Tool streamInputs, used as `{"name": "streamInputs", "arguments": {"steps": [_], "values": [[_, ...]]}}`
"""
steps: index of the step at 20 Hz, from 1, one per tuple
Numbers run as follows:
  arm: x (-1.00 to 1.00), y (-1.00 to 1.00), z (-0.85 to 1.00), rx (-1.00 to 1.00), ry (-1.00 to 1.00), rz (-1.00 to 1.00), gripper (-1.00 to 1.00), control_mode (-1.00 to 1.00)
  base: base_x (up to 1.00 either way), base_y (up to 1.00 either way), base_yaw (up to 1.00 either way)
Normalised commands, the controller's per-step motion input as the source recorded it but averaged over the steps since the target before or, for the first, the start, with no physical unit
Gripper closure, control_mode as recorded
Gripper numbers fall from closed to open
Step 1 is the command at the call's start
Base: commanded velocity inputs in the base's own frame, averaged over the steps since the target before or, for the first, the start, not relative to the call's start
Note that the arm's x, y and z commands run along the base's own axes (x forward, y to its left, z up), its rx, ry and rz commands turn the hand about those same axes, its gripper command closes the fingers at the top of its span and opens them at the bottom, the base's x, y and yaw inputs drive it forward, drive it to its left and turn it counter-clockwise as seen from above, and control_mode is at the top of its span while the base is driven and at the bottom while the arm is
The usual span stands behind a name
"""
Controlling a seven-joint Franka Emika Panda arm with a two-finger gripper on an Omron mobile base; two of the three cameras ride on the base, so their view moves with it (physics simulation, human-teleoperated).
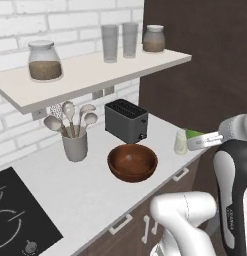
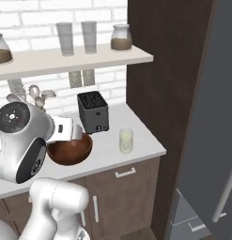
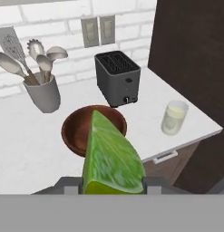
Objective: Grab a lemon wedge from the fridge and one ice cube from the ice bowl, and put them in the glass of lemonade.
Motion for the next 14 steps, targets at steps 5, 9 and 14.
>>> {"name": "streamInputs", "arguments": {"steps": [5, 9, 14], "values": [[0.13, 0.0, 0.0, 0.0, 0.02, 0.06, 1.0, -1.0, 0.0, 0.0, 0.0], [0.24, 0.06, 0.01, -0.03, 0.28, 0.19, 1.0, -1.0, 0.0, 0.0, 0.0], [0.22, 0.05, 0.01, -0.35, 0.3, 0.33, 1.0, -1.0, 0.0, 0.0, 0.0]]}}
